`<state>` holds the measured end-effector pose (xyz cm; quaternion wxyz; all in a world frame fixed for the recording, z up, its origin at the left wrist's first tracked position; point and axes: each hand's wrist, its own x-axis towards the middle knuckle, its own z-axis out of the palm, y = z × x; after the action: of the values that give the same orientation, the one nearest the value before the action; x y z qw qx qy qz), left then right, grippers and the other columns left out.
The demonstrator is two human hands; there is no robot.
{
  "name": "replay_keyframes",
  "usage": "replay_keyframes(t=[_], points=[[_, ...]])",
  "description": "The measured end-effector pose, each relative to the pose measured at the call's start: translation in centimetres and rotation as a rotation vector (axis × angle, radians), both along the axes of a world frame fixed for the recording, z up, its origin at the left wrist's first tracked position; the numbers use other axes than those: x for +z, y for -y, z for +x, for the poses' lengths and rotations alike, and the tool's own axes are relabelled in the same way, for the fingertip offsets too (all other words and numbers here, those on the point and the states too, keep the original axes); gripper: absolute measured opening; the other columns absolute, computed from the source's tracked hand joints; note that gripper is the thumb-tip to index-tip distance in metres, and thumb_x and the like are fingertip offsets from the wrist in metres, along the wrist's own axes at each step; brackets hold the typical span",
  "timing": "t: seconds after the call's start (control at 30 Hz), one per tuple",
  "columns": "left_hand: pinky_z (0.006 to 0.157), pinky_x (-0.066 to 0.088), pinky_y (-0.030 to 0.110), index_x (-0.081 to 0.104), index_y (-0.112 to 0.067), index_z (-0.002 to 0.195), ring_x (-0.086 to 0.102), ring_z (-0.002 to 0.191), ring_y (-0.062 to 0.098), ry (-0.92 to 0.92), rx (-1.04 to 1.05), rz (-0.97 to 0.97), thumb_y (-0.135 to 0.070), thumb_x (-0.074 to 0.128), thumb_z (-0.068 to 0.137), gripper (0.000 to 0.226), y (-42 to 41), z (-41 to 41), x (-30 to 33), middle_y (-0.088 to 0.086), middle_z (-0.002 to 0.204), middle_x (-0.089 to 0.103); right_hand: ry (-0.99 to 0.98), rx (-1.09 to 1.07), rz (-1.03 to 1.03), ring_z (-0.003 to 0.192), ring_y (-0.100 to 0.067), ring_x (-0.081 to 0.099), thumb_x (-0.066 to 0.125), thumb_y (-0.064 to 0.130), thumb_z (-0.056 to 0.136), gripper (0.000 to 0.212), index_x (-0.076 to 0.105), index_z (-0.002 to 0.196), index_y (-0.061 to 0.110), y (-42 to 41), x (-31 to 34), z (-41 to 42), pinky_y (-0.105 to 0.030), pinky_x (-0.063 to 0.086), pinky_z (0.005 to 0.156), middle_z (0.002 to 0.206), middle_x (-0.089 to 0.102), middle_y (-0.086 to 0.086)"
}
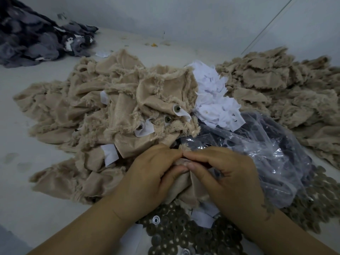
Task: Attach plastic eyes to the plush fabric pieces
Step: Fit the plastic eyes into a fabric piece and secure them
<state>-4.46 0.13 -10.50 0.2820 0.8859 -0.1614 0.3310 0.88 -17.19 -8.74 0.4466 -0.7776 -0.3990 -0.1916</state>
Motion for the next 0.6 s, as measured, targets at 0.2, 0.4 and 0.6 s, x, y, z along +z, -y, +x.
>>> replay_keyframes(t=[0.2, 0.4, 0.6], points=[[0.072, 0.049, 0.035, 0.069, 0.002, 0.093, 0.06, 0.075, 0.024, -0.01, -0.002, 0.079, -0.023, 0.048, 0.097, 0.033, 0.5, 0.2, 0.2, 0.011, 0.085, 0.066, 0.058, -0.018, -0.03, 0.088, -0.005, 0.068, 0.073, 0.021, 0.085, 0.019, 0.079, 0.099, 0.009, 0.0, -0.5, 0.2, -0.01, 0.052, 0.082, 0.093, 0.077, 0.001], [0.075, 0.038, 0.022, 0.069, 0.006, 0.09, 0.054, 0.069, 0.022, 0.054, 0.014, 0.107, -0.014, 0.05, 0.095, 0.028, 0.5, 0.3, 0.0, 0.013, 0.079, 0.064, 0.121, -0.019, -0.042, 0.085, -0.005, 0.066, 0.066, 0.021, 0.088, 0.022, 0.079, 0.097, 0.006, 0.0, -0.9, 0.1, -0.009, 0.05, 0.083, 0.089, 0.076, -0.003], [0.072, 0.038, 0.026, 0.07, 0.009, 0.089, 0.053, 0.067, 0.025, 0.126, 0.026, 0.119, -0.01, 0.052, 0.093, 0.027, 0.6, 0.6, -0.9, 0.016, 0.076, 0.064, 0.127, -0.001, -0.037, 0.085, -0.005, 0.065, 0.064, 0.021, 0.089, 0.021, 0.079, 0.095, 0.007, 0.1, -1.0, 0.2, -0.011, 0.051, 0.082, 0.088, 0.076, -0.002]])
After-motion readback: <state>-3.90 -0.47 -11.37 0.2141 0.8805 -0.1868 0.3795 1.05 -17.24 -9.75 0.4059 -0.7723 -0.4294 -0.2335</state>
